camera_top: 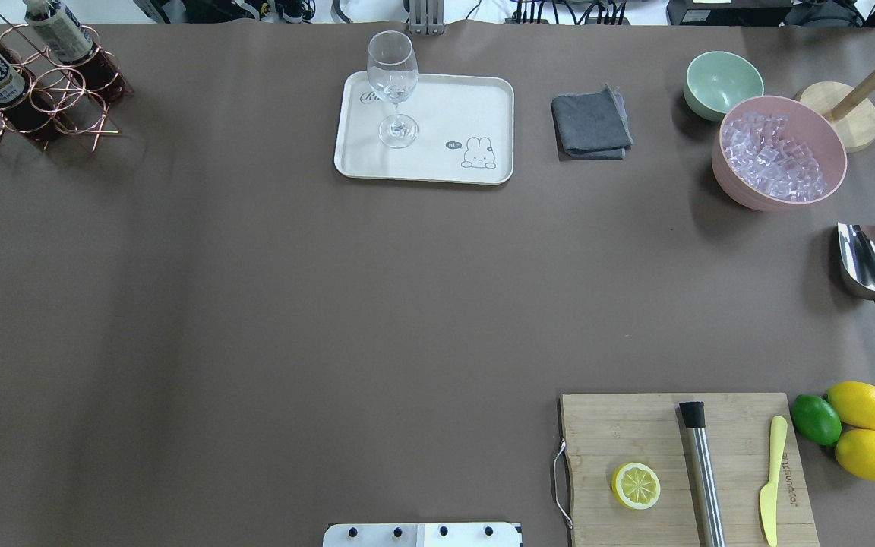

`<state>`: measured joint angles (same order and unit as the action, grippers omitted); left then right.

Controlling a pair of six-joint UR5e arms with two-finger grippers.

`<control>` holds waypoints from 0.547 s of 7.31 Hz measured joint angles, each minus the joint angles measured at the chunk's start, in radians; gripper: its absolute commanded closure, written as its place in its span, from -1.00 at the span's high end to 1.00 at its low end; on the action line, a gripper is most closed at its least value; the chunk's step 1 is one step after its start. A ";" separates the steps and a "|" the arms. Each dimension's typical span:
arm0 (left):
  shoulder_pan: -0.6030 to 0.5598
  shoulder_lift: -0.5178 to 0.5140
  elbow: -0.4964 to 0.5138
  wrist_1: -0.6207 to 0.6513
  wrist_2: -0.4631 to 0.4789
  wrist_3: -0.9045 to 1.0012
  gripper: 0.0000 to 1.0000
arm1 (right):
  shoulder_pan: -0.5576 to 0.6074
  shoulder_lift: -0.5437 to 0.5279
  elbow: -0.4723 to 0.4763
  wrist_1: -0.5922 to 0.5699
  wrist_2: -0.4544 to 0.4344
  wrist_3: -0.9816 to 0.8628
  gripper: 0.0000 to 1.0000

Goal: Take tea from basket to plate

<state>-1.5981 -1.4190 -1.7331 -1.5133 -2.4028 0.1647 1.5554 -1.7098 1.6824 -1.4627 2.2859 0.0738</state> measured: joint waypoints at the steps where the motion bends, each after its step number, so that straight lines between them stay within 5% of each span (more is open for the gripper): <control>1: -0.001 -0.009 -0.002 0.029 -0.004 -0.023 0.95 | 0.000 -0.001 0.000 0.000 -0.002 0.000 1.00; 4: -0.002 -0.015 0.003 0.043 -0.007 -0.068 0.95 | 0.005 -0.012 0.012 0.000 -0.006 0.000 1.00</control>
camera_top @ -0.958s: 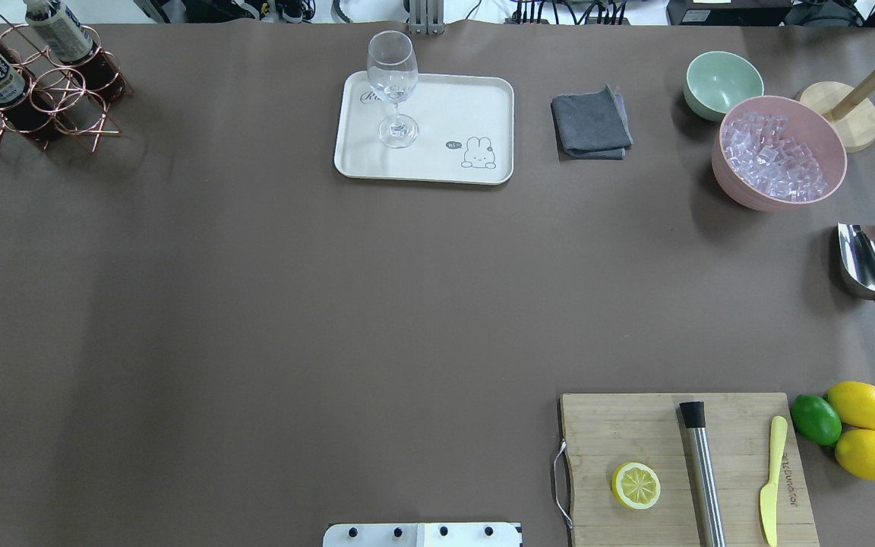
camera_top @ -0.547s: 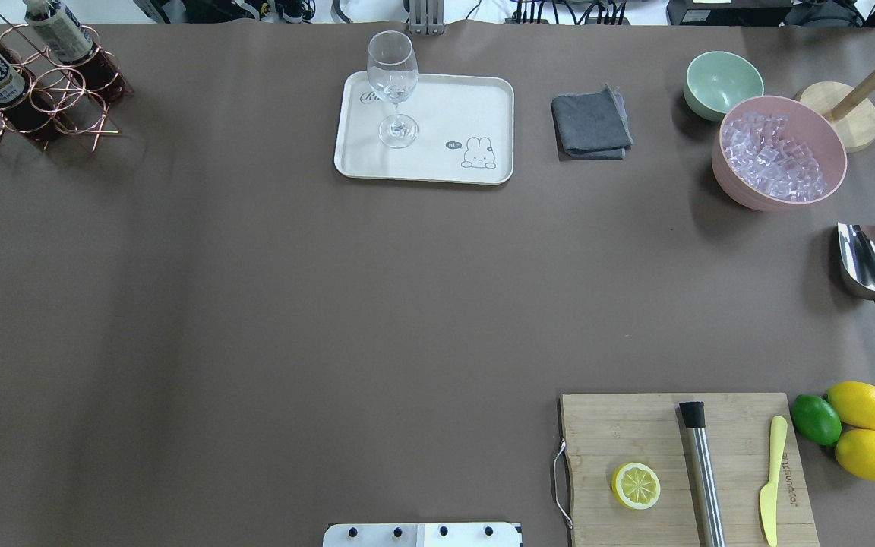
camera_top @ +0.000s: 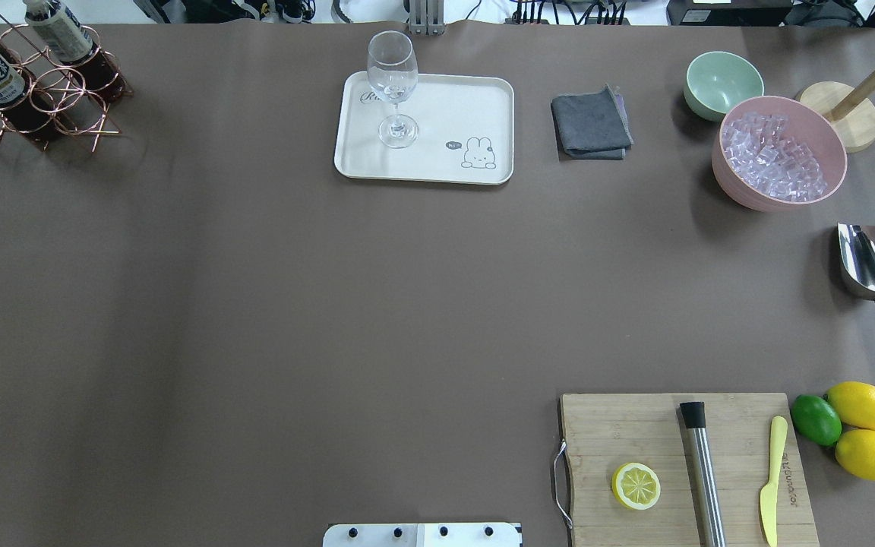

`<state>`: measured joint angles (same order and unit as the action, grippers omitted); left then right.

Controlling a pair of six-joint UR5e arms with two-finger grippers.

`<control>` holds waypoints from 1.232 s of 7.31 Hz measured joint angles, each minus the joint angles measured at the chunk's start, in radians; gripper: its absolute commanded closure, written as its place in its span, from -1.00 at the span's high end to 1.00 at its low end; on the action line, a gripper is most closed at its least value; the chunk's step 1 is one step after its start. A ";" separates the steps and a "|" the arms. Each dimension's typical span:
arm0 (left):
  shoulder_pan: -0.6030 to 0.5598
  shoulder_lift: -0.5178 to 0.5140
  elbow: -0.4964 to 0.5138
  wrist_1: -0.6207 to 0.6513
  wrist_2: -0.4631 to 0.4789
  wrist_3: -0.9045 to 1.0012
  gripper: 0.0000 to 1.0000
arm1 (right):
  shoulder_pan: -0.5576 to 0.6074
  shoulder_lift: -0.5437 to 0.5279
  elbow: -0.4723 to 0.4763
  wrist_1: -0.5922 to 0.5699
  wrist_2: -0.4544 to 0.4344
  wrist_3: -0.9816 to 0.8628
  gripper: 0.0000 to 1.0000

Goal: Take tea from basket to plate

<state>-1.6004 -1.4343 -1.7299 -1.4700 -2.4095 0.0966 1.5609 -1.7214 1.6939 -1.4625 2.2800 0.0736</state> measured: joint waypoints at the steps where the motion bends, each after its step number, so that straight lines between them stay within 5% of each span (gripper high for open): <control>1: 0.000 0.000 0.000 0.001 0.000 -0.002 0.95 | 0.002 -0.001 0.002 0.000 0.000 0.000 1.00; 9: -0.004 0.013 -0.009 0.001 -0.002 -0.004 0.95 | 0.009 0.002 0.010 0.001 -0.004 0.000 1.00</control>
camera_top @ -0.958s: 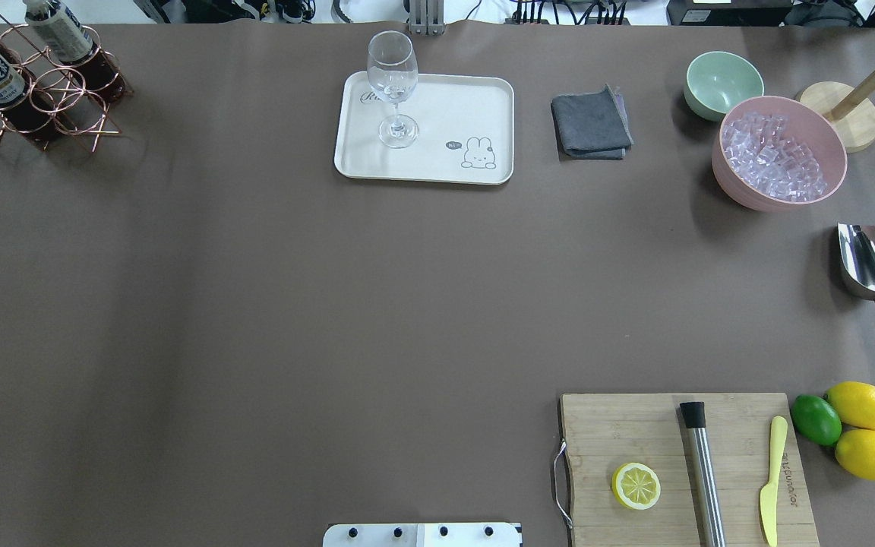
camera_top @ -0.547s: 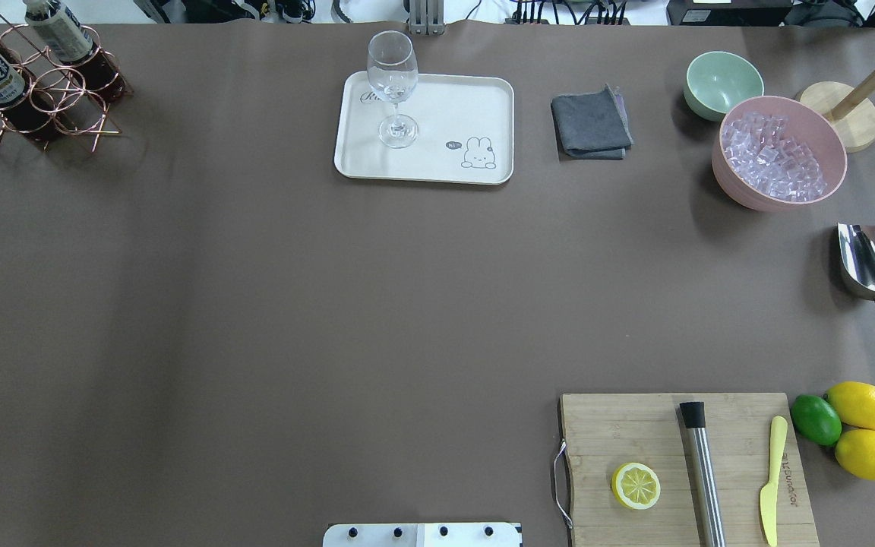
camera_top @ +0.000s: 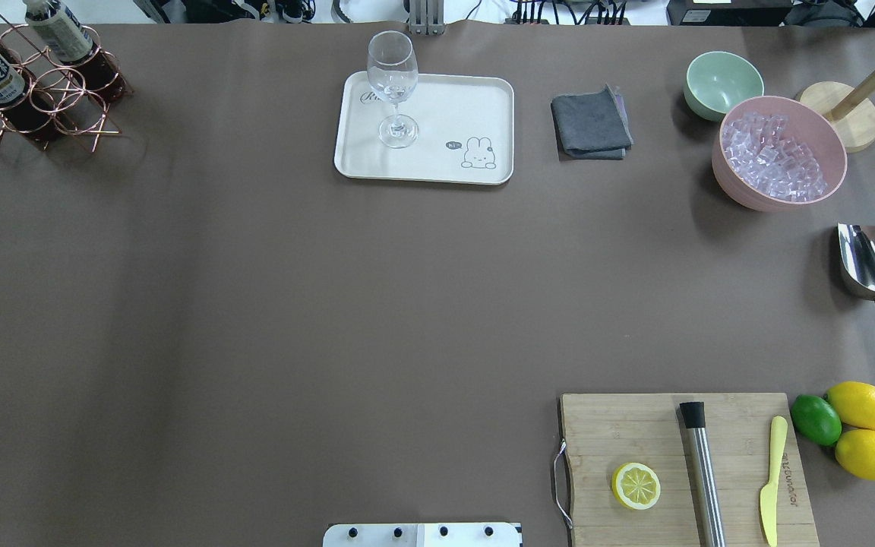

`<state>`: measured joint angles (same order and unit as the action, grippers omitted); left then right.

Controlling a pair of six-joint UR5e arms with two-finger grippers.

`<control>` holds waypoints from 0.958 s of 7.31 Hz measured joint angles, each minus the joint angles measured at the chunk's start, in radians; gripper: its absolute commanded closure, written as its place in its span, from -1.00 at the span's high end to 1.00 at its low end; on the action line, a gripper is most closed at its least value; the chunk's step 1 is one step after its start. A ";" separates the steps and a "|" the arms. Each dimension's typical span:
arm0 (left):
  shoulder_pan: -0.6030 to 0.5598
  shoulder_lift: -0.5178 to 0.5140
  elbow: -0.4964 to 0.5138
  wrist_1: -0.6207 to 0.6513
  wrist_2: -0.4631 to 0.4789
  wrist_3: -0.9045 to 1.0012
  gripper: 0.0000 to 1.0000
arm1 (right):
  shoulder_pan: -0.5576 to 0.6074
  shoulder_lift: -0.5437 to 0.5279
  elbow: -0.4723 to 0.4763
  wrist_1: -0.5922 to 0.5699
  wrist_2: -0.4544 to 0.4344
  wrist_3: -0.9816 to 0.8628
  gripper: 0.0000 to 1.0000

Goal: Take tea from basket to plate

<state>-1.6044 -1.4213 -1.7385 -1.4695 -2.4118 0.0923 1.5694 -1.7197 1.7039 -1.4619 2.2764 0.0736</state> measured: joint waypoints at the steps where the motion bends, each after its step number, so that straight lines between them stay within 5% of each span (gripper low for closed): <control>1: 0.000 0.000 0.002 0.000 0.001 0.000 0.95 | 0.002 0.001 0.000 0.000 -0.001 0.000 1.00; 4: 0.000 -0.003 0.005 0.001 0.007 -0.022 0.95 | 0.008 0.007 0.000 0.000 -0.003 0.000 1.00; 7: -0.002 -0.047 0.006 -0.008 0.007 -0.236 0.95 | 0.010 0.013 0.007 -0.001 0.008 0.007 1.00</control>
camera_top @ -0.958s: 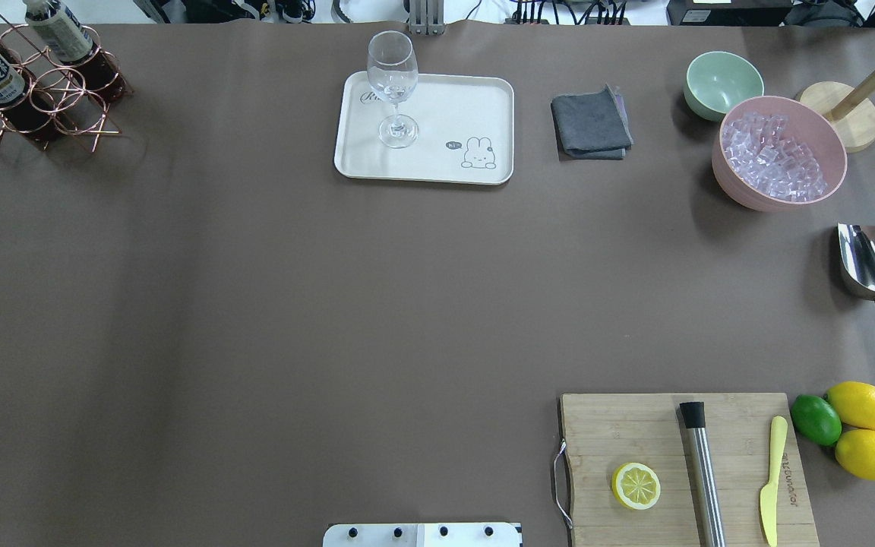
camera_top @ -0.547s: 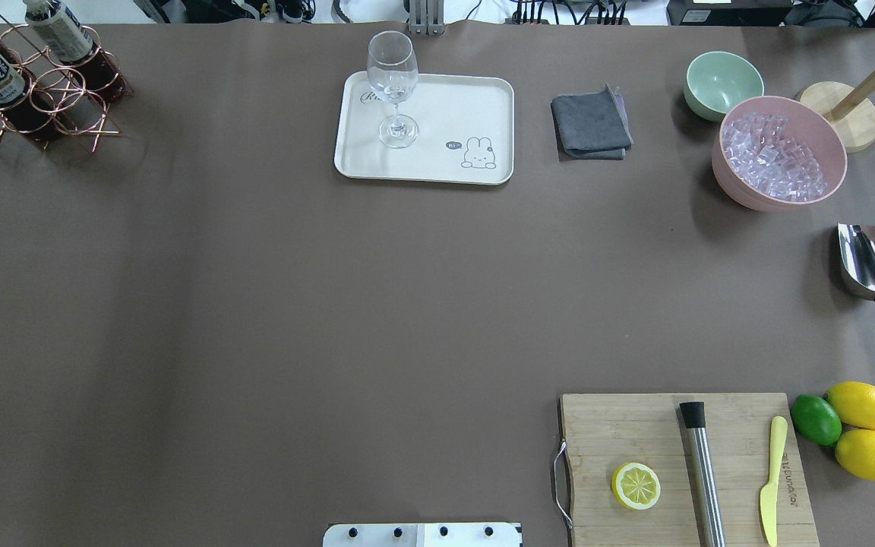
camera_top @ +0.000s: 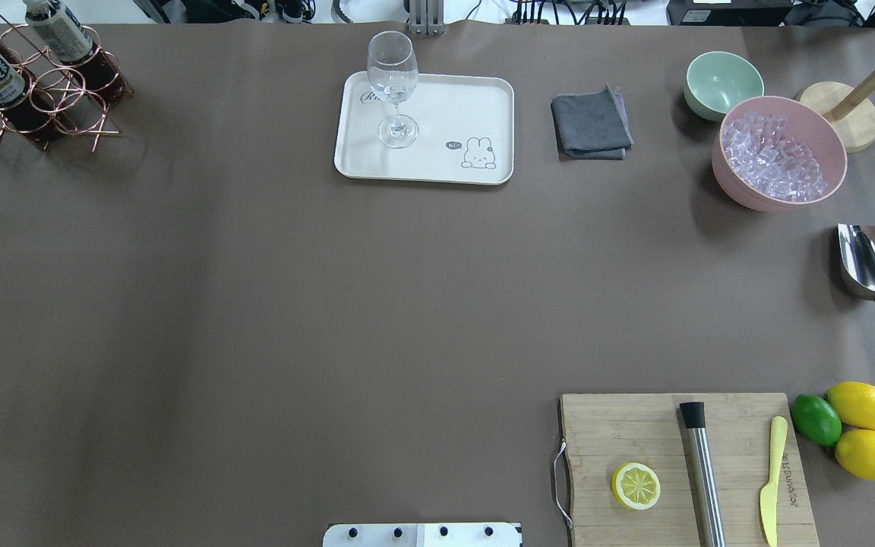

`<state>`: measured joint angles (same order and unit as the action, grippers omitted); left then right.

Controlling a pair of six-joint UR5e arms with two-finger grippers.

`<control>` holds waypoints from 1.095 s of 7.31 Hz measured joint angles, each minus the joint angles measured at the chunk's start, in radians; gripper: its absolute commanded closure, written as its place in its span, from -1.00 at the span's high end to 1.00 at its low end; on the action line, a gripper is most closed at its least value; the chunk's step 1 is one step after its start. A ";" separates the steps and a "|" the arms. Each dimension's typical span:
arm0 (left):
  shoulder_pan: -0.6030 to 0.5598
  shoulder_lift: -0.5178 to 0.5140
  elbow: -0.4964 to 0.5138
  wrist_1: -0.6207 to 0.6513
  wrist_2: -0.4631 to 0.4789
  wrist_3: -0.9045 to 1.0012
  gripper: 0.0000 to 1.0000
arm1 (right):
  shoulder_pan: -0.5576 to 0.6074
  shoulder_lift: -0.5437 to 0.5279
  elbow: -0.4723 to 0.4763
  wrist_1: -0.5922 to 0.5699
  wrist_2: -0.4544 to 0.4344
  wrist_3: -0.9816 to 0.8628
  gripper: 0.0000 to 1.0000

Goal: Take tea from basket to plate

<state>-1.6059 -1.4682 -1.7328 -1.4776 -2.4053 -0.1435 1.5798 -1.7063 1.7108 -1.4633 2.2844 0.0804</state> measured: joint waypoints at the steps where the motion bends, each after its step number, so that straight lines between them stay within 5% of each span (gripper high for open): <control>1: 0.000 -0.031 0.006 -0.004 -0.001 -0.154 0.95 | -0.001 0.001 0.016 0.000 0.004 0.002 1.00; 5: 0.002 -0.262 0.130 -0.035 0.001 -0.746 0.95 | -0.032 0.010 0.097 0.000 0.081 0.005 1.00; 8: 0.018 -0.428 0.335 -0.291 0.007 -1.191 0.95 | -0.093 0.111 0.133 0.001 0.174 0.005 1.00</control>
<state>-1.5877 -1.8962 -1.3978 -1.7688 -2.3987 -1.3344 1.4870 -1.5949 1.8443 -1.4627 2.4582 0.0859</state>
